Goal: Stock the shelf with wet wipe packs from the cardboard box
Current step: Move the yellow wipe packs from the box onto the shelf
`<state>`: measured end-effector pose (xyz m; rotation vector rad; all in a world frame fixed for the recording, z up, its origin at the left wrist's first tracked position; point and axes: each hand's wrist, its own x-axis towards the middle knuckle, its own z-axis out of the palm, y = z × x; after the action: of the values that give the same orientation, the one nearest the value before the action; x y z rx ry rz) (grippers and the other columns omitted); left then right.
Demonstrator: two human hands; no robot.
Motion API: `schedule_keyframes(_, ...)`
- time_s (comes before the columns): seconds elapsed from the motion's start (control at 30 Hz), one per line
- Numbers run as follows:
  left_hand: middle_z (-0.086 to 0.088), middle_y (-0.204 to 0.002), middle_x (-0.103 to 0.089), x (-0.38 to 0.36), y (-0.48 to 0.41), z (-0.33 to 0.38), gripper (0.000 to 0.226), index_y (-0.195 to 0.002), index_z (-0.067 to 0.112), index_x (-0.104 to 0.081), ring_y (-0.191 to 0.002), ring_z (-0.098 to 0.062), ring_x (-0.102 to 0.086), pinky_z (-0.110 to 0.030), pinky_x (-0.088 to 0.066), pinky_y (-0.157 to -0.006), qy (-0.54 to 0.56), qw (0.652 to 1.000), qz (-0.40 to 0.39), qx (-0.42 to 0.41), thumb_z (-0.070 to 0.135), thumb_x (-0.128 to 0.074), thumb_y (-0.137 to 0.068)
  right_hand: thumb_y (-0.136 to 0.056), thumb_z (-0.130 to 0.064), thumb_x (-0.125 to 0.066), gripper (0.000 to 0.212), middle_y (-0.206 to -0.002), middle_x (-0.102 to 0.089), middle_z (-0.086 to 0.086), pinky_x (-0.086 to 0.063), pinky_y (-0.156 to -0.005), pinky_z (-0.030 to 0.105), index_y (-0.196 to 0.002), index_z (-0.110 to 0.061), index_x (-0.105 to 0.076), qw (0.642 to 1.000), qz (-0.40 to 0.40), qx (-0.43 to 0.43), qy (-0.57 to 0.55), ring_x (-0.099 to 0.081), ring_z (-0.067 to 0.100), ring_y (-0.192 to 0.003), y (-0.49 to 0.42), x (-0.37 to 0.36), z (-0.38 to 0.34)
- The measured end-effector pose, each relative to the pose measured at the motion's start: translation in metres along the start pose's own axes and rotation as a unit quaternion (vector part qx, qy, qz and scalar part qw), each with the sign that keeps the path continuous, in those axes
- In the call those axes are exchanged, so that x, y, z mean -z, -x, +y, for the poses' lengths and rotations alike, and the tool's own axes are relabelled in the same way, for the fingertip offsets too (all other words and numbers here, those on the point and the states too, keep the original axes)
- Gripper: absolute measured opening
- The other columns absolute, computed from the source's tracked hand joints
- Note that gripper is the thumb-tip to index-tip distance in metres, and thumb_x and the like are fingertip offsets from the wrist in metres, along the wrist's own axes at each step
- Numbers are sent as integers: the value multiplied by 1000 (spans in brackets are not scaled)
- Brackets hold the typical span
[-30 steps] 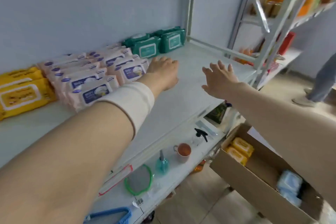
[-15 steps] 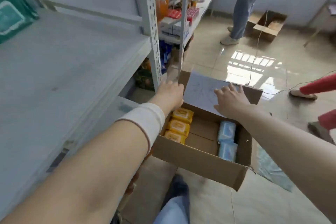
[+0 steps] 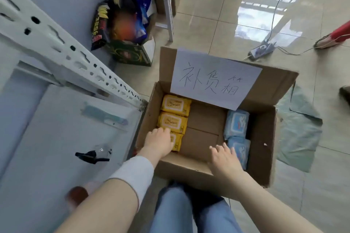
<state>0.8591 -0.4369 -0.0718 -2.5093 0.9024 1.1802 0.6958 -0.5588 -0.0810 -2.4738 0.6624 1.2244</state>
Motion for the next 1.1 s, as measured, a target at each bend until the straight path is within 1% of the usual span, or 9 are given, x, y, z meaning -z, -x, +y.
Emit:
schedule_keyframes(0.13, -13, -142, -37, -38, -85, -8, 61, -142, 11, -25, -130, -30, -38, -41, -36, -105, 133, 988, -43, 60, 38, -48, -92, -96, -37, -41, 58, -144, -39, 8, -32, -107, 32, -147, -14, -22, 982, -47, -25, -181, -36, 24, -135, -74, -40, -13)
schedule_keyframes(0.27, -13, -142, -35, -59, -203, -21, 64, -143, 14, -25, -130, -32, -39, -41, -35, -106, 338, 930, 30, 143, 30, -57, -89, -93, -45, -46, 60, -140, -47, 9, -39, -100, 29, -140, -9, -34, 927, -96, -75, -354, -45, 25, -129, -181, -75, -33)
schedule_keyframes(0.43, -17, -140, -33, -81, -288, -24, 80, -146, 11, -15, -131, -33, -31, -38, -25, -107, 313, 929, 134, 147, 37, -60, -85, -86, -34, -64, 49, -125, -58, 15, -47, -96, 38, -125, -7, -52, 827, -35, -107, -551, -57, 29, -113, -279, -101, -71)
schedule_keyframes(0.6, -16, -139, -30, -87, -299, -11, 101, -139, 6, -25, -133, -33, -26, -39, -21, -107, 306, 915, 163, 209, 56, -73, -65, -72, -35, -78, 59, -117, -59, 15, -49, -91, 40, -115, -3, -54, 765, 33, -236, -598, -58, 30, -109, -297, -105, -91)
schedule_keyframes(0.77, -17, -134, -33, -76, -299, -13, 90, -128, 4, -37, -131, -34, -27, -37, -23, -110, 342, 913, 125, 182, 47, -80, -61, -73, -35, -77, 38, -86, -59, 1, -44, -67, 30, -86, -13, -49, 775, 27, -225, -590, -62, 27, -92, -294, -102, -90)
schedule_keyframes(0.87, -13, -124, -46, -74, -301, -19, 74, -118, 5, -42, -121, -29, -44, -34, -38, -100, 397, 896, 137, 143, 35, -82, -64, -69, -35, -80, 46, -100, -65, 6, -51, -77, 34, -95, -13, -50, 741, 30, -228, -631, -63, 26, -95, -295, -98, -89)
schedule_keyframes(0.93, -10, -128, -46, -70, -304, -25, 81, -124, 8, -33, -120, -26, -46, -32, -41, -97, 441, 878, 124, 136, 28, -83, -64, -69, -33, -81, 49, -107, -67, 8, -52, -83, 37, -103, -11, -54, 721, 25, -223, -656, -64, 27, -99, -296, -97, -89)
schedule_keyframes(1.0, -9, -134, -43, -68, -309, -29, 88, -131, 11, -27, -125, -26, -44, -31, -40, -100, 429, 890, 91, 126, 29, -83, -65, -73, -31, -78, 43, -109, -69, 10, -52, -82, 35, -105, -9, -60, 715, 8, -207, -668, -65, 27, -99, -297, -98, -90)
schedule_keyframes(1.1, -6, -135, -48, -64, -315, -30, 88, -136, 12, -34, -126, -26, -45, -38, -41, -104, 385, 918, 41, 86, 37, -81, -66, -77, -29, -75, 29, -106, -70, 7, -48, -73, 27, -100, -14, -64, 700, -7, -180, -691, -65, 21, -90, -296, -99, -88)
